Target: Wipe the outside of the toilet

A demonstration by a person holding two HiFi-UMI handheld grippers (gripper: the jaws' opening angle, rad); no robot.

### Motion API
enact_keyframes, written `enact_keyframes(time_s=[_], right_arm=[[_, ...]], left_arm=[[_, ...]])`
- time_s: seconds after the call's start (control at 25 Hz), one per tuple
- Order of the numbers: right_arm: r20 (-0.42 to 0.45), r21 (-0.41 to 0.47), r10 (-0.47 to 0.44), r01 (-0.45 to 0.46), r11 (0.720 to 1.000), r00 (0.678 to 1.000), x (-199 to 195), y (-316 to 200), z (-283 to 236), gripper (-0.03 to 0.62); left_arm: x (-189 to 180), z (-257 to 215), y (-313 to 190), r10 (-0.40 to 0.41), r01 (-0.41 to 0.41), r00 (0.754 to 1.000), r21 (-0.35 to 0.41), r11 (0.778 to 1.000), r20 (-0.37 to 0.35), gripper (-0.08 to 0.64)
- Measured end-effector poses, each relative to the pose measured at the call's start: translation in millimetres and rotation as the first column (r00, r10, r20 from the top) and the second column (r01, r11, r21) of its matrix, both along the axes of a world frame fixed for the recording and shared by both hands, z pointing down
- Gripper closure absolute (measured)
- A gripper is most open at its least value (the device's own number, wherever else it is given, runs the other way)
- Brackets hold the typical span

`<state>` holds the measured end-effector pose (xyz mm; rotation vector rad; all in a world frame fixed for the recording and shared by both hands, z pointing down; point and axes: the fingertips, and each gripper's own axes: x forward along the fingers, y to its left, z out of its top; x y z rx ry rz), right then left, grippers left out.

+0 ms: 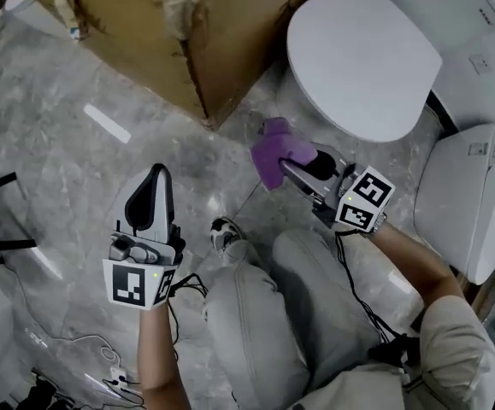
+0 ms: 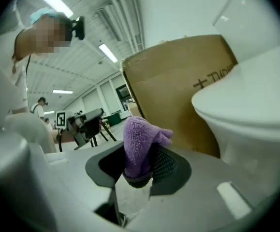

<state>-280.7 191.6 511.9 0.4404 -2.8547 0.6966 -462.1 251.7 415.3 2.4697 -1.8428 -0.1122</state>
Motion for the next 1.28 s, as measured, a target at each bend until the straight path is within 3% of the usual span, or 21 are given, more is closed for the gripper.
enact_keyframes(time_s=[0.08,0.28,0.56,0.84,1.0,1.16,1.28], right_arm=[[-0.033,0.059,0.013,-0.012,0.998,0.999,-6,2,-28,0.462],[-0.067,0.102,0.016,-0.009,0.995,0.998,-19,9,-105,0.462],[-0.084,0.117,-0.003,0.012,0.993,0.996,-29,4,-247,0.46],[-0.075,0.169,-0.077,0.089,0.982,0.994,-48,29,-430,0.46],[-0.041,0.222,-0.16,0.165,0.961,0.986,-69,31,-524,0.462],[-0.015,0.261,-0.188,0.185,0.947,0.982,-85,32,-594,0.46],[-0.045,0.321,-0.238,0.24,0.916,0.97,-103,38,-630,0.46]], left_arm=[[-22,-25,14,-0.052,0.052,0.999,-0.02,0.998,-0.005,0.554],[-60,-84,51,-0.147,0.145,0.989,-0.087,0.986,-0.019,0.554],[-68,-211,85,-0.295,0.286,0.952,-0.109,0.952,-0.08,0.554],[-42,-388,101,-0.328,0.32,0.933,-0.078,0.944,-0.149,0.554],[-50,-479,114,-0.377,0.375,0.916,-0.045,0.926,-0.134,0.555],[-62,-531,130,-0.405,0.4,0.909,-0.064,0.914,-0.097,0.554],[-69,-556,143,-0.42,0.414,0.902,-0.074,0.907,-0.101,0.555]])
